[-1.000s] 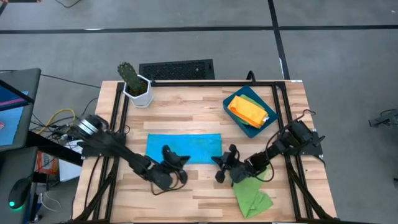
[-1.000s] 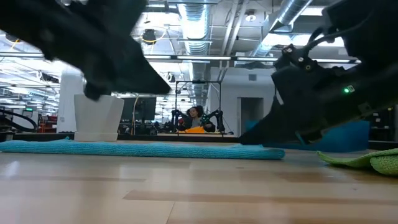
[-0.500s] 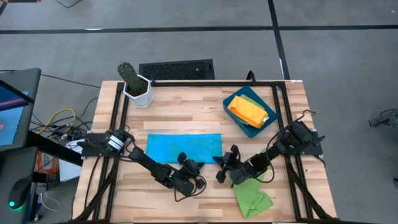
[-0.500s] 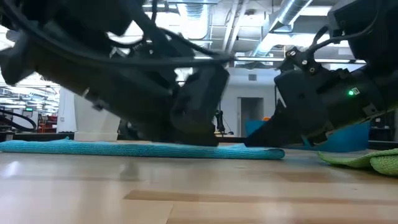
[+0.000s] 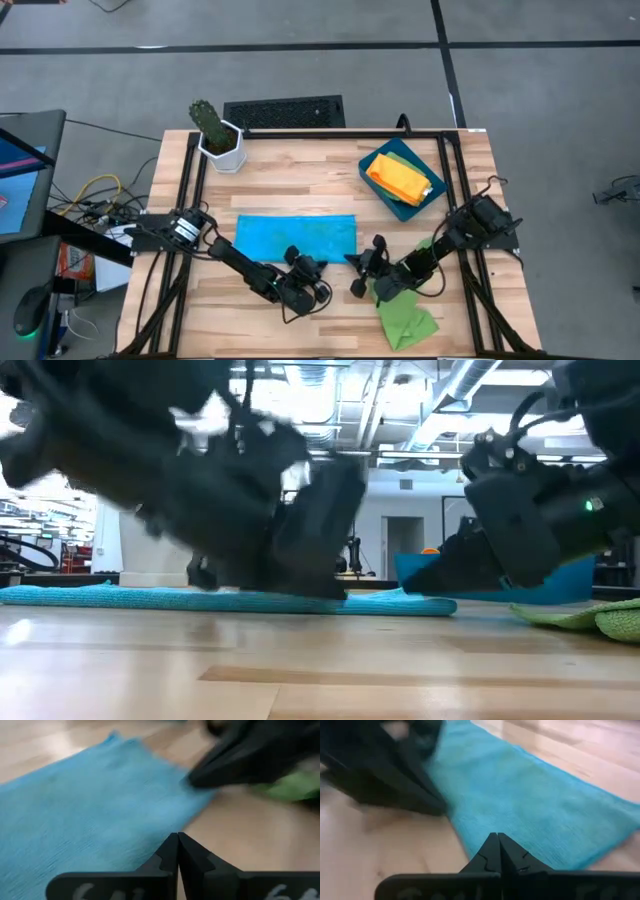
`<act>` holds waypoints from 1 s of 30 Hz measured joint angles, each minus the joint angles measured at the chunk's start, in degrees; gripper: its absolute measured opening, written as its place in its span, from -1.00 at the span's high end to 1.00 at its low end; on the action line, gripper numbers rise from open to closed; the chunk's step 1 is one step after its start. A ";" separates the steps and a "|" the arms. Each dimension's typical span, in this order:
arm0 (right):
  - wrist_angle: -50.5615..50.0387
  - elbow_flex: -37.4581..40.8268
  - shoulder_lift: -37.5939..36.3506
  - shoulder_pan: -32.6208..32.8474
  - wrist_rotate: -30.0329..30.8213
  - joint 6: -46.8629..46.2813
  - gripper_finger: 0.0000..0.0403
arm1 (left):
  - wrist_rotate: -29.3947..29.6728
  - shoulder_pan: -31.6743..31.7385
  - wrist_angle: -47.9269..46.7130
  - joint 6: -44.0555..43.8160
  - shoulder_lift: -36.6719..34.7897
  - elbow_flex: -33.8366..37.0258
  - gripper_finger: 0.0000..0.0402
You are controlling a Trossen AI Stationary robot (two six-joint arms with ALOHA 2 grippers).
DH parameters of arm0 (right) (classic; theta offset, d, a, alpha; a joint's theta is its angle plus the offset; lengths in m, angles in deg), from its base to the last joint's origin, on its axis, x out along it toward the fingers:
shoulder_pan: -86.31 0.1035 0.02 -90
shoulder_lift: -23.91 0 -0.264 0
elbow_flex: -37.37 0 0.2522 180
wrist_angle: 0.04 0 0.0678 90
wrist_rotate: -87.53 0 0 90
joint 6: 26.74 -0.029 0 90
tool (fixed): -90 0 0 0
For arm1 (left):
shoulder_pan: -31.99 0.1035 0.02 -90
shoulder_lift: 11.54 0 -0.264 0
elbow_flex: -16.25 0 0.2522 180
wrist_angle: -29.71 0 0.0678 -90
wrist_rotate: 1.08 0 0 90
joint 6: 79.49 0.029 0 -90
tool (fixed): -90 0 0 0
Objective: Fold microfiber towels
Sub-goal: Fold the blue microfiber cloth
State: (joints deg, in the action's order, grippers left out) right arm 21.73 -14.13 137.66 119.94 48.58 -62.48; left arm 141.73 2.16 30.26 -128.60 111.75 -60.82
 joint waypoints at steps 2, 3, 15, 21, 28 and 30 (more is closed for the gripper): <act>0.88 -0.22 0.98 0.25 -0.82 -1.42 0.96 | 0.34 -0.89 0.62 2.85 -2.05 -0.80 1.00; 0.87 -0.25 1.82 0.37 -1.38 -2.52 0.96 | 1.32 -1.42 0.65 4.40 -3.25 -1.11 1.00; 3.79 -0.14 4.34 1.64 -0.74 -5.01 0.96 | 10.43 -3.06 -7.70 -5.98 -1.85 1.41 1.00; 3.65 -0.97 4.34 1.93 -1.49 -4.40 0.96 | 9.40 -1.84 -7.04 -11.93 1.97 1.62 1.00; 2.87 -1.96 0.06 3.81 -0.45 4.18 0.92 | 7.99 -2.47 -7.04 -12.29 2.27 1.51 1.00; 2.34 -1.96 -2.43 4.32 0.00 8.51 0.88 | 7.55 -2.85 -7.00 -12.21 2.27 1.51 1.00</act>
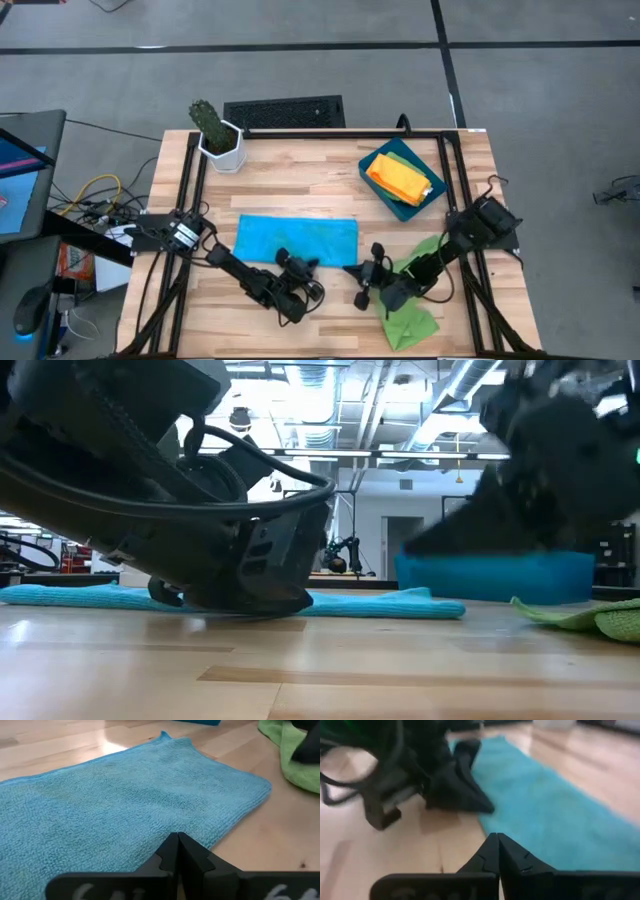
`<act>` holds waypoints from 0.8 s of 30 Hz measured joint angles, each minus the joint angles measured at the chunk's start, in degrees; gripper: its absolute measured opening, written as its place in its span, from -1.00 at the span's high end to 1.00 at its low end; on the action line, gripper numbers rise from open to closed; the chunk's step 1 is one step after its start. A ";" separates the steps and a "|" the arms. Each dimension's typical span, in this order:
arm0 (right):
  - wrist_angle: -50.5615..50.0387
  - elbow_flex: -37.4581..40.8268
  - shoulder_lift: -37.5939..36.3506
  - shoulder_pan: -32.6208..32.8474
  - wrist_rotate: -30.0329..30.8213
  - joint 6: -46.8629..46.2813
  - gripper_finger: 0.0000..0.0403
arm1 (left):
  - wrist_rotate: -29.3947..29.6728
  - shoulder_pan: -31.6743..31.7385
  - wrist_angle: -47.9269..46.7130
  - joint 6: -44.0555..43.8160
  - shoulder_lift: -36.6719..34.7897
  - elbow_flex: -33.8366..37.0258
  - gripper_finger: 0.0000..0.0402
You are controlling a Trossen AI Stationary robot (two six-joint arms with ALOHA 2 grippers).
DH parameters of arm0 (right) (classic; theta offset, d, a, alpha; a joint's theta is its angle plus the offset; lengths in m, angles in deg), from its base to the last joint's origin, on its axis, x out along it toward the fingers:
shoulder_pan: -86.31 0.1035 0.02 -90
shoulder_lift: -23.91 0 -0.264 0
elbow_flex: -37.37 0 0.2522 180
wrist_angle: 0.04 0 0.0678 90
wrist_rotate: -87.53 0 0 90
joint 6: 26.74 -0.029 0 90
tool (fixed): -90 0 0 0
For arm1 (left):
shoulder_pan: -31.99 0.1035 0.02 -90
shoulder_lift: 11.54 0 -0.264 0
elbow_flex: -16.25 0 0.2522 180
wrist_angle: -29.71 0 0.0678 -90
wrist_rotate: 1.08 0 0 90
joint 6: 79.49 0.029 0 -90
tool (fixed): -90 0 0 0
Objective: Fold microfiber towels
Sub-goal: Fold the blue microfiber cloth
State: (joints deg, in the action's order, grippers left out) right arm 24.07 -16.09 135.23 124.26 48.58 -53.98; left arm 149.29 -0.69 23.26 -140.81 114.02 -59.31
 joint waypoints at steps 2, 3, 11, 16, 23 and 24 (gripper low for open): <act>-1.40 0.00 -2.27 0.18 -1.18 4.05 0.81 | -0.66 -0.10 -0.08 -0.08 -0.02 0.00 1.00; -2.09 0.00 -3.30 0.27 -2.74 6.28 0.77 | -0.82 -0.16 -0.10 -0.03 -0.03 0.00 1.00; -14.55 0.02 -4.15 0.18 -7.88 7.93 0.31 | -1.75 -0.73 -0.30 0.18 -0.02 -0.02 1.00; -16.21 0.02 -4.15 -1.02 -7.77 6.40 0.15 | -1.78 -0.80 -0.37 0.18 0.00 -0.02 1.00; -16.69 0.01 -4.01 -1.77 -10.64 6.25 0.17 | -1.56 -0.82 -0.32 0.15 0.09 0.00 1.00; -16.55 -0.07 -3.39 -1.72 -10.62 6.22 0.19 | -1.56 -0.82 -0.33 0.15 0.09 0.00 1.00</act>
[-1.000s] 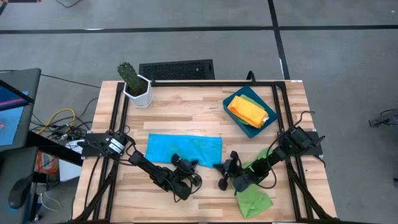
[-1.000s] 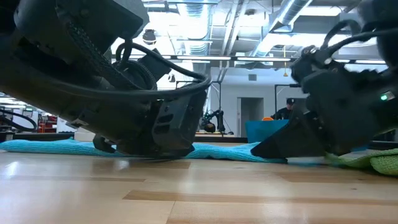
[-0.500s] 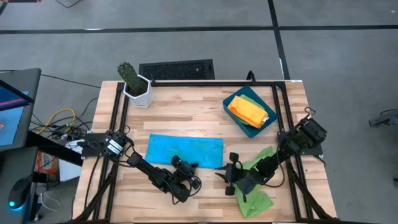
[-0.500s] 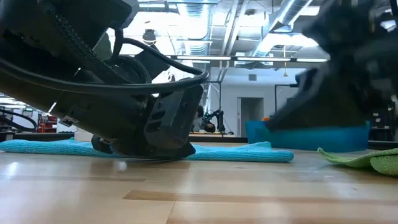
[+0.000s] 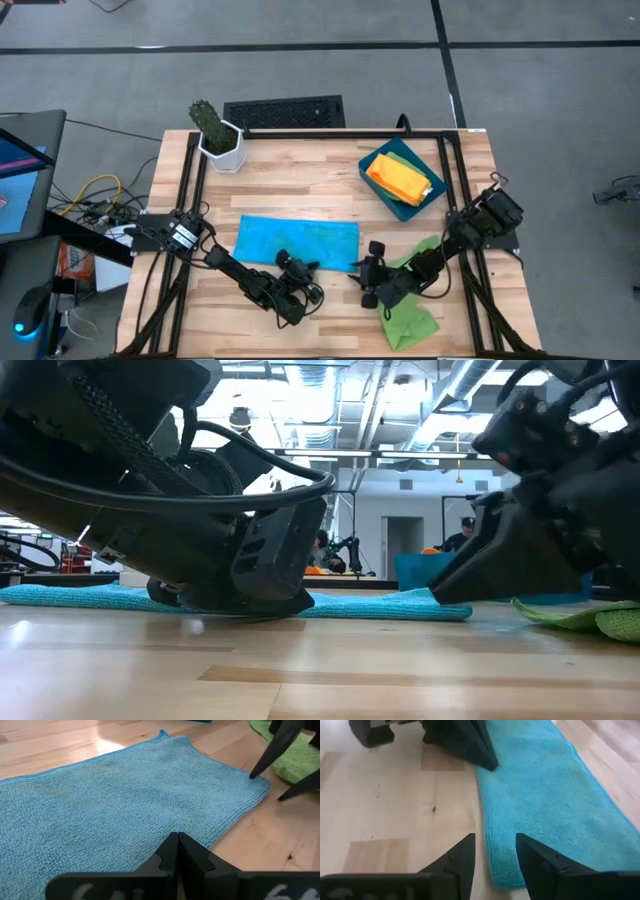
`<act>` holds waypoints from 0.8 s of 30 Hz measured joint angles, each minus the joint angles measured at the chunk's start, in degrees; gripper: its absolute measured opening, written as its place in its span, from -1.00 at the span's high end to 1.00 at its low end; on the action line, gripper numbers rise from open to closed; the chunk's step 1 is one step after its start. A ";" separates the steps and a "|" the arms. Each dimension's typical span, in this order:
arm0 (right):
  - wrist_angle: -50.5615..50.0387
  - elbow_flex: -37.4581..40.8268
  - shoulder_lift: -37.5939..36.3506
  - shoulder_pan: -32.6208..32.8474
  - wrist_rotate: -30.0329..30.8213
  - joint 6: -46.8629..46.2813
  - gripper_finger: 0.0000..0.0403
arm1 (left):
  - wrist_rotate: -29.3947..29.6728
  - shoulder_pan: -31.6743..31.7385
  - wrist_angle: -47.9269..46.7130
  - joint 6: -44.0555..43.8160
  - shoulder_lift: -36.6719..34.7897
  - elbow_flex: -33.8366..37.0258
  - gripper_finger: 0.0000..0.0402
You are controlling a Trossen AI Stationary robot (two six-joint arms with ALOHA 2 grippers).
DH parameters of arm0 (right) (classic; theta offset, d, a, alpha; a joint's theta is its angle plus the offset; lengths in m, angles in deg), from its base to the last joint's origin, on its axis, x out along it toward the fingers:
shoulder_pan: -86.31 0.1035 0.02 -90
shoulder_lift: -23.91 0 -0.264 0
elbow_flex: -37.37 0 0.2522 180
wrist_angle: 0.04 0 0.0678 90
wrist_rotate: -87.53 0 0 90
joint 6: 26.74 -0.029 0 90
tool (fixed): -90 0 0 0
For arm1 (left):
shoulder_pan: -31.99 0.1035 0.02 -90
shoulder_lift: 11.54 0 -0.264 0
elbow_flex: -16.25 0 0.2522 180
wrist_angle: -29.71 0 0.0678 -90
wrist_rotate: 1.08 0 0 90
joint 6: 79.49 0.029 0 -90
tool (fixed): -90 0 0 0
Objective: Fold microfiber towels
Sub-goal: Fold the blue microfiber cloth
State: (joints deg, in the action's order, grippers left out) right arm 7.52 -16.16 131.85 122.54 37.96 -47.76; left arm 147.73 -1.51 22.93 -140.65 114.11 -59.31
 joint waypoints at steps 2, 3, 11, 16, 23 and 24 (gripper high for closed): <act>-0.38 0.20 1.35 0.00 0.07 -0.69 0.20 | 0.00 -0.02 0.02 0.00 0.00 0.00 1.00; 0.11 0.15 2.04 0.01 0.19 -1.58 0.21 | 0.00 -0.02 0.02 0.02 0.02 0.02 1.00; 1.39 -0.13 4.41 0.88 2.38 -6.14 0.41 | 0.00 -0.04 0.22 0.04 0.04 0.04 1.00; 0.18 -0.35 3.50 0.84 2.34 -5.34 0.88 | 0.15 -0.04 0.24 0.06 0.07 0.04 1.00; -0.77 -5.43 3.59 -1.16 0.74 1.19 0.91 | 0.15 -0.04 0.28 0.07 0.07 0.04 1.00; -0.83 -6.28 3.58 -1.73 0.42 2.65 0.94 | 0.17 -0.04 0.32 0.09 0.09 0.04 1.00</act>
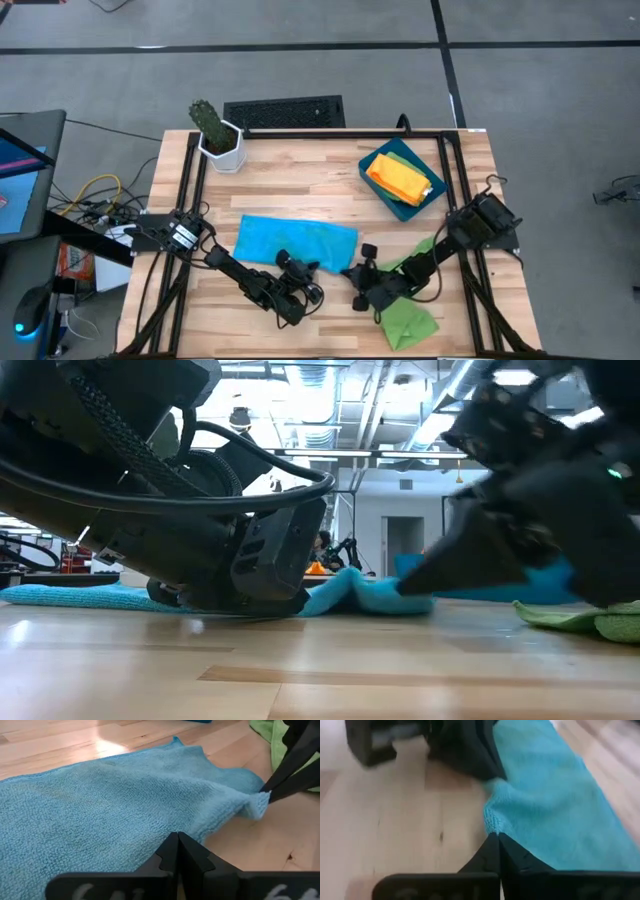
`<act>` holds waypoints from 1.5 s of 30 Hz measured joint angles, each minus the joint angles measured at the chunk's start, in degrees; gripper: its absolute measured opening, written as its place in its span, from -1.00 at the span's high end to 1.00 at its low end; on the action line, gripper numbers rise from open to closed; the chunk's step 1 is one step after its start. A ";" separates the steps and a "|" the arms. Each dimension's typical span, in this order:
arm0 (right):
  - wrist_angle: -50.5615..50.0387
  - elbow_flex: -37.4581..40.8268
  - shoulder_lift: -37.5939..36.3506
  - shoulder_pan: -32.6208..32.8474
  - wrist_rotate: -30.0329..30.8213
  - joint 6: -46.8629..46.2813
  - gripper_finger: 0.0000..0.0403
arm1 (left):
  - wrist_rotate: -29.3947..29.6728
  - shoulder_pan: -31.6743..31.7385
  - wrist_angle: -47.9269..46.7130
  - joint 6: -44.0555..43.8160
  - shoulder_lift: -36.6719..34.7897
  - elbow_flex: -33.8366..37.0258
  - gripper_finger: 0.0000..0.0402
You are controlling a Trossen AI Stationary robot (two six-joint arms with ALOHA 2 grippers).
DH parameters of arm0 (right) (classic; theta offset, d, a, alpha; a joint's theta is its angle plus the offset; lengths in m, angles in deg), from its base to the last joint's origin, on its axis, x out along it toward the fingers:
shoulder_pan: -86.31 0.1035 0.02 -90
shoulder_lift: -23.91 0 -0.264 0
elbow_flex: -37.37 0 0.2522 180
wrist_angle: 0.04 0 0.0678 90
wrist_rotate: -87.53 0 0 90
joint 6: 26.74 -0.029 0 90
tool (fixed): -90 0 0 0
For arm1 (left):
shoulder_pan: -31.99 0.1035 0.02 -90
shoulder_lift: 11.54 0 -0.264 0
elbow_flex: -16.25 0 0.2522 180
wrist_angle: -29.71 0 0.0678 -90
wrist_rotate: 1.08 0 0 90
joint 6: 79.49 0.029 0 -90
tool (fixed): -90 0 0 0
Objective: Fold microfiber towels
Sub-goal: Fold the blue microfiber cloth
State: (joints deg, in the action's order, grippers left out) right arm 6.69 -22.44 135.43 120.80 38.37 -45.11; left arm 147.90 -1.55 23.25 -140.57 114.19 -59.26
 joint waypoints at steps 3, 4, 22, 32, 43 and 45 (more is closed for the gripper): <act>-1.35 -2.79 -0.01 -1.70 -0.67 3.66 0.95 | 0.09 0.00 0.12 0.30 0.00 0.02 1.00; -2.17 -3.66 -0.04 -2.12 -0.52 4.14 0.94 | 0.08 0.00 0.14 0.64 -0.04 0.02 1.00; -15.94 -8.46 -0.14 1.17 -0.18 -0.95 0.96 | -1.97 -1.57 -0.10 8.83 -4.31 -0.29 1.00; -16.91 -8.46 -0.18 2.97 -0.09 -4.13 0.96 | 0.59 -1.24 3.63 12.16 -4.68 -1.88 1.00; -17.42 -9.49 -0.21 2.85 -0.07 -1.94 0.95 | -8.61 1.65 11.42 14.07 0.54 -2.14 1.00; -18.31 -10.52 -0.21 2.42 -0.07 -0.38 0.95 | -10.54 1.66 12.29 14.18 0.81 -2.45 1.00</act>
State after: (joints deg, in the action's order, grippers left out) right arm -11.62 -32.96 135.22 123.22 38.30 -45.48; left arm 137.37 0.11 35.54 -126.38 115.00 -61.71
